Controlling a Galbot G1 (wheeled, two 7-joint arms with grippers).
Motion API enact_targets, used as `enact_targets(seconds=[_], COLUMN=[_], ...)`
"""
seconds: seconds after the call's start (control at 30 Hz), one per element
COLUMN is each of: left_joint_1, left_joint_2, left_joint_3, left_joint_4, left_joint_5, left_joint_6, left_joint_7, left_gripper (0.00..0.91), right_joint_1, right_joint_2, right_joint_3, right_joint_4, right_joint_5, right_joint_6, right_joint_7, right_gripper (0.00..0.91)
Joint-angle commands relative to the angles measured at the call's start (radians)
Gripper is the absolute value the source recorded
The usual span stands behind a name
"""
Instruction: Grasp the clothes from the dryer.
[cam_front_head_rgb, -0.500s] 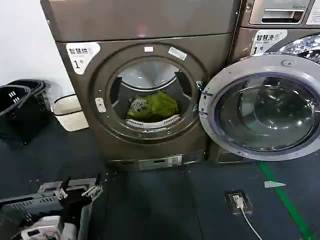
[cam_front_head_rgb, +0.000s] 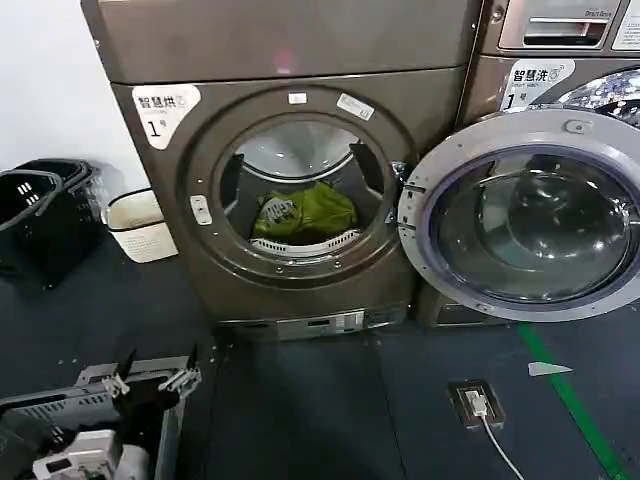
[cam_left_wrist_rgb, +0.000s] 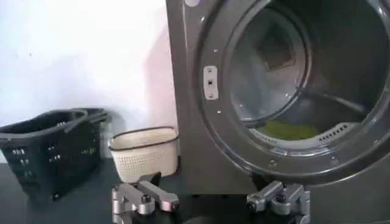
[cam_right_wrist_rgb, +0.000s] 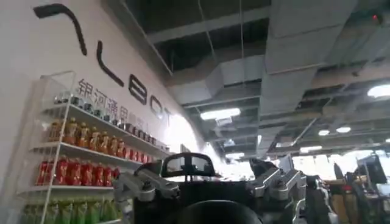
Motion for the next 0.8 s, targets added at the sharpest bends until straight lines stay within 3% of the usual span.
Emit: enact_targets(seconds=[0.03,0.8], left_joint_1=[-0.001,-0.007], left_joint_2=[-0.001,0.001], left_joint_3=[0.0,-0.012], left_joint_4=[-0.014,-0.06], left_joint_5=[0.001,-0.012], left_joint_6=[0.01,0.071], left_joint_7=[-0.002,-0.02], left_gripper=[0.907,0.907], right_joint_1=[0.002,0.002], right_joint_2=[0.0,0.001], right_joint_3=[0.0,0.004], right_joint_4=[0.0,0.006], right_joint_5=[0.012,0.012], right_joint_6=[0.008,0.012], right_joint_7=[-0.005,-0.023], right_gripper=[0.907,0.907])
